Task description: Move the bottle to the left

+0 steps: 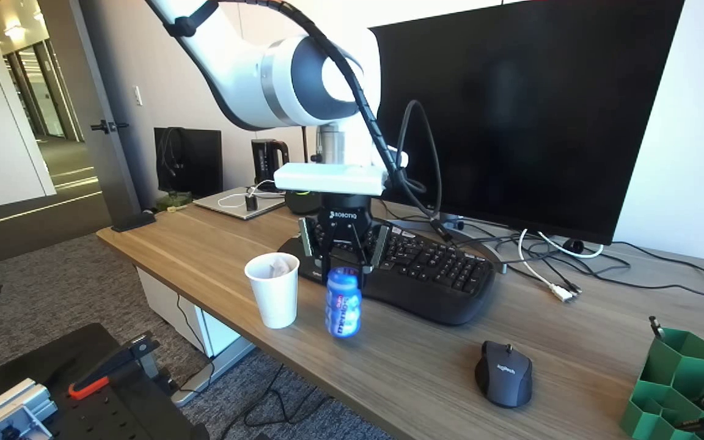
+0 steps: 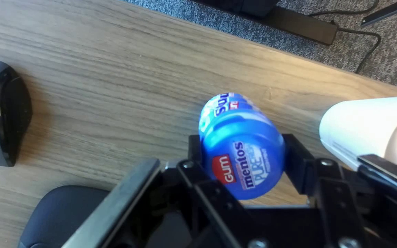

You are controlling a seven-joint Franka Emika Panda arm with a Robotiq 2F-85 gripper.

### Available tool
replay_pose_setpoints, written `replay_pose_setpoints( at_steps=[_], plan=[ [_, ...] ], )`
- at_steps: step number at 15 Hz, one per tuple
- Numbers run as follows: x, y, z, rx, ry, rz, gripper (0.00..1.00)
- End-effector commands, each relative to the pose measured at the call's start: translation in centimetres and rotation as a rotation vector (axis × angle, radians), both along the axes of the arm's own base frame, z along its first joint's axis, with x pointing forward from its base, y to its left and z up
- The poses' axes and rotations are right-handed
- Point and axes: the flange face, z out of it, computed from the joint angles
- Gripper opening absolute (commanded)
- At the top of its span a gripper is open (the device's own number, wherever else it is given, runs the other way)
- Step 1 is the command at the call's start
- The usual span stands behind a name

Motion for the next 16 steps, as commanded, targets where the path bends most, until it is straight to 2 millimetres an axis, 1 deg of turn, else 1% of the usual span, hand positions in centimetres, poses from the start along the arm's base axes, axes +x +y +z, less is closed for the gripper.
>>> replay_pose_setpoints(
  at_steps=[1, 8, 12, 16],
  plan=[
    [-0.1, 0.9, 1.4, -0.005, -0.013, 0.021, 0.34],
    [-0.5, 3.7, 1.4, 0.013, -0.001, 0.08, 0.34],
    [-1.0, 4.5, 1.2, 0.029, 0.02, 0.106, 0.34],
    [-1.5, 5.0, 1.0, 0.035, 0.031, 0.129, 0.34]
  ],
)
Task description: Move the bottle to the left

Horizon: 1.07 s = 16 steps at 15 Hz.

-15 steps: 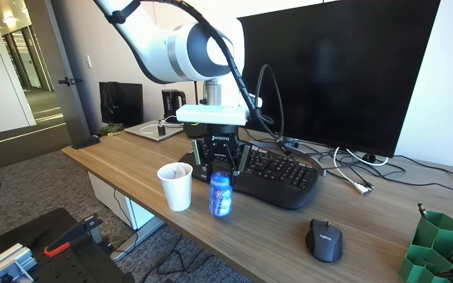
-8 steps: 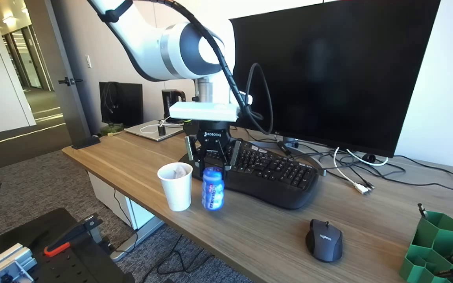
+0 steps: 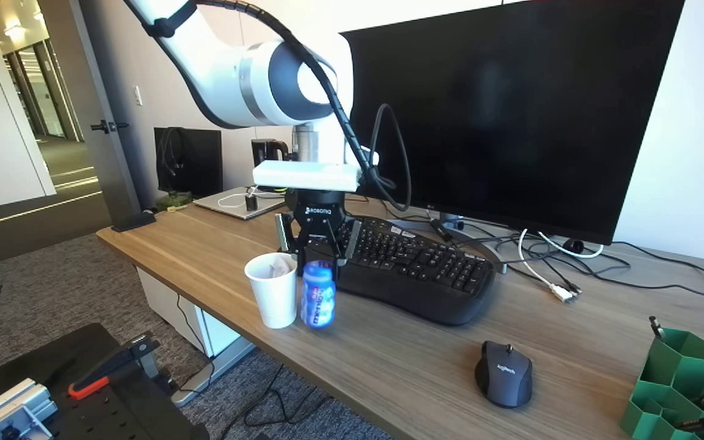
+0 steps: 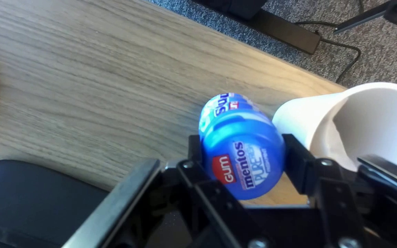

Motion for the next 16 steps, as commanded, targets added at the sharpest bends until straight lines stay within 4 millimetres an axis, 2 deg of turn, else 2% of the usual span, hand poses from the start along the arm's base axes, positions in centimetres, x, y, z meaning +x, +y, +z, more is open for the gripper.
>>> replay_pose_setpoints(
  at_steps=[1, 16],
  plan=[
    [-1.1, 0.5, 1.2, 0.006, 0.016, 0.036, 0.34],
    [-1.9, 2.9, 1.6, 0.02, 0.023, 0.096, 0.34]
  ],
)
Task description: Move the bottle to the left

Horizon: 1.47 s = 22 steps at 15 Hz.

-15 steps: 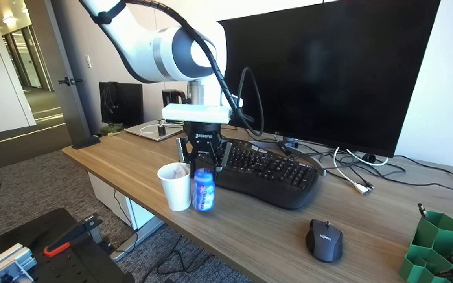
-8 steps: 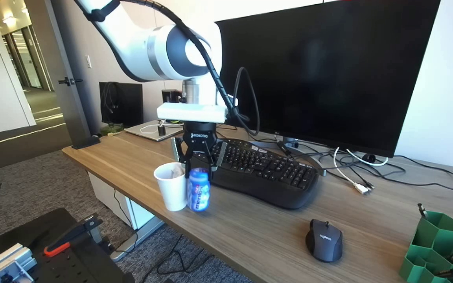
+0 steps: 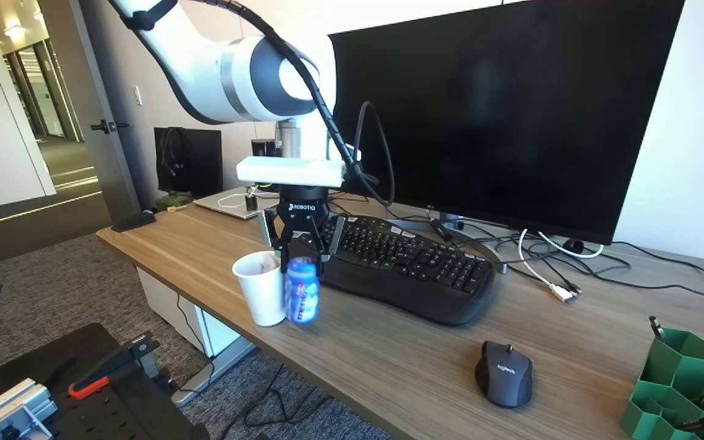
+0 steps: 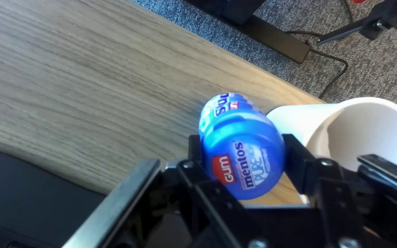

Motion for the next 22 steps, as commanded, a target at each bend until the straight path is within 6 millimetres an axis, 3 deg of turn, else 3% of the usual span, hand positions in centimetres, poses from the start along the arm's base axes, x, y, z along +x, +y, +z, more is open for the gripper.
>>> replay_pose_setpoints(
  at_steps=[1, 15, 22],
  plan=[
    [-0.7, 0.8, 1.1, 0.004, 0.013, 0.03, 0.34],
    [-0.7, 1.3, 1.1, 0.006, 0.01, 0.042, 0.34],
    [-0.9, 2.8, 1.3, 0.023, 0.014, 0.076, 0.34]
  ],
)
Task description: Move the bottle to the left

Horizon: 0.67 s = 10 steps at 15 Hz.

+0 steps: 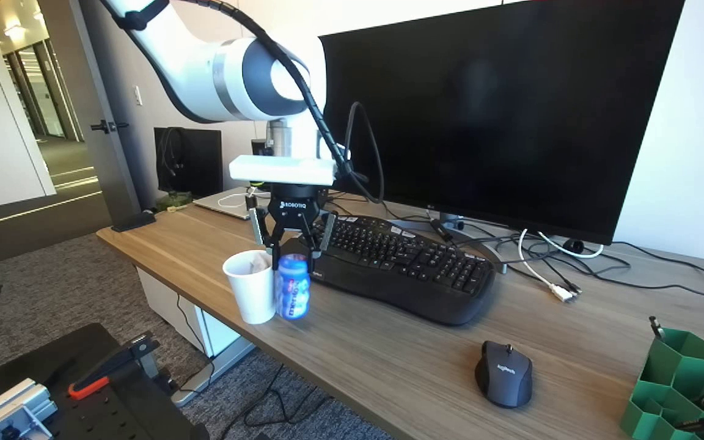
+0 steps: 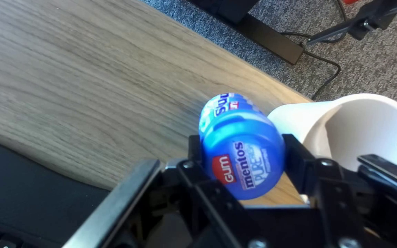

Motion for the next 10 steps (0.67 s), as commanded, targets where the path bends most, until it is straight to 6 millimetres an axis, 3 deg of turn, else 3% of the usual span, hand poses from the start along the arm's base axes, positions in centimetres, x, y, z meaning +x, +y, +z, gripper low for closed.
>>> replay_pose_setpoints(
  at_steps=[1, 10],
  plan=[
    [-0.8, 1.2, 1.3, 0.011, 0.012, 0.04, 0.34],
    [-1.0, 2.7, 1.4, 0.026, 0.013, 0.075, 0.34]
  ],
)
